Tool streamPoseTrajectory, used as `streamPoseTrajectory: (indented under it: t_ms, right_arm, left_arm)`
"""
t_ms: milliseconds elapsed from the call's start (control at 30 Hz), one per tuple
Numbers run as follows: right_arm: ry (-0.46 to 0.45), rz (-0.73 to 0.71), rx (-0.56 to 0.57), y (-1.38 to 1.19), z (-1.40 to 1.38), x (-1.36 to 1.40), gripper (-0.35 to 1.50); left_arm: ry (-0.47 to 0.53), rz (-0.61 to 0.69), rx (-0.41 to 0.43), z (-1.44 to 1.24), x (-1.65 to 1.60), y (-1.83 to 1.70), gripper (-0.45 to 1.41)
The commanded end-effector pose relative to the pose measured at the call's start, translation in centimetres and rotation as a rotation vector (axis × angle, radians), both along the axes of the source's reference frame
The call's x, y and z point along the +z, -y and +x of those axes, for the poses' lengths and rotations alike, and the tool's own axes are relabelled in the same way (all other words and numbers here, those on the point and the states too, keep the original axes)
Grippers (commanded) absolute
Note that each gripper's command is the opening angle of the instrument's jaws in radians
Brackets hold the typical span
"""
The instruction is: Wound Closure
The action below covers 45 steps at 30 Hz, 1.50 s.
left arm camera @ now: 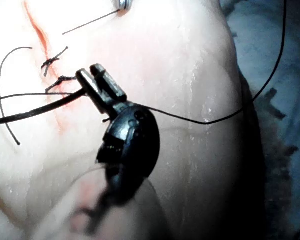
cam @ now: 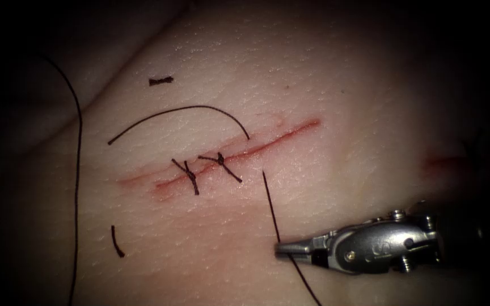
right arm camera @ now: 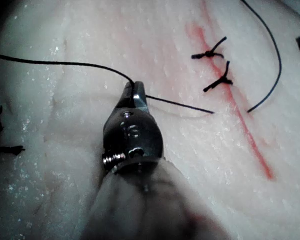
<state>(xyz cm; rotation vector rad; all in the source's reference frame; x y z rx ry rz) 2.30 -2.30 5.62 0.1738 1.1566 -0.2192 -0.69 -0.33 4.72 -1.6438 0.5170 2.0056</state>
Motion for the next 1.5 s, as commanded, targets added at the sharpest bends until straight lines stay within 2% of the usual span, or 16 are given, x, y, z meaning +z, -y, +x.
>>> streamPoseTrajectory:
  t_ms: [33, 400, 600, 833, 1100, 1133, 1167, 1200, 1267, 1333, 1400, 1500]
  right_arm:
    - [-0.001, 0.004, -0.01, 0.15, 0.06, -0.03, -0.35]
    - [-0.003, 0.001, -0.059, 0.55, -0.09, -0.4, -0.35]
    - [0.008, 0.001, -0.107, 0.8, -0.13, -0.7, -0.35]
    - [0.004, 0.001, -0.118, 0.9, -0.12, -0.82, -0.35]
    - [0.01, -0.004, -0.132, 0.91, -0.11, -0.84, -0.35]
    - [0.022, -0.002, -0.122, 0.88, -0.11, -0.83, -0.05]
    - [0.086, -0.031, -0.076, 0.74, -0.12, -0.81, 1.06]
    - [0.125, -0.049, -0.046, 0.66, -0.14, -0.79, 1.23]
    - [0.193, -0.054, 0.004, 0.43, -0.2, -0.73, 1.35]
    - [0.257, -0.053, 0.049, 0.18, -0.26, -0.68, 1.36]
    - [0.344, -0.087, 0.083, -0.32, -0.31, -0.58, 1.36]
    - [0.386, -0.117, 0.082, -0.67, -0.31, -0.53, 1.4]
  left_arm:
    - [0.001, 0.003, 0.002, -0.06, 0.05, 0.07, -0.45]
    - [-0.002, 0.0, 0.002, -0.08, 0.06, 0.04, -0.45]
    - [-0.001, 0.001, 0.0, -0.1, 0.1, 0.0, -0.45]
    - [-0.002, 0.001, 0.001, -0.13, 0.14, -0.02, -0.45]
    - [-0.005, 0.004, 0.005, -0.13, 0.18, -0.03, -0.45]
    - [-0.007, 0.005, 0.003, -0.13, 0.18, -0.04, -0.45]
    - [-0.007, 0.005, 0.003, -0.13, 0.19, -0.04, -0.45]
    - [-0.009, 0.006, 0.001, -0.13, 0.2, -0.05, -0.45]
    - [-0.009, 0.006, 0.001, -0.14, 0.2, -0.05, -0.45]
    - [-0.011, 0.007, 0.002, -0.15, 0.2, -0.04, -0.45]
    - [-0.013, 0.007, 0.003, -0.16, 0.21, -0.04, -0.45]
    - [-0.012, 0.007, 0.003, -0.16, 0.22, -0.05, -0.45]
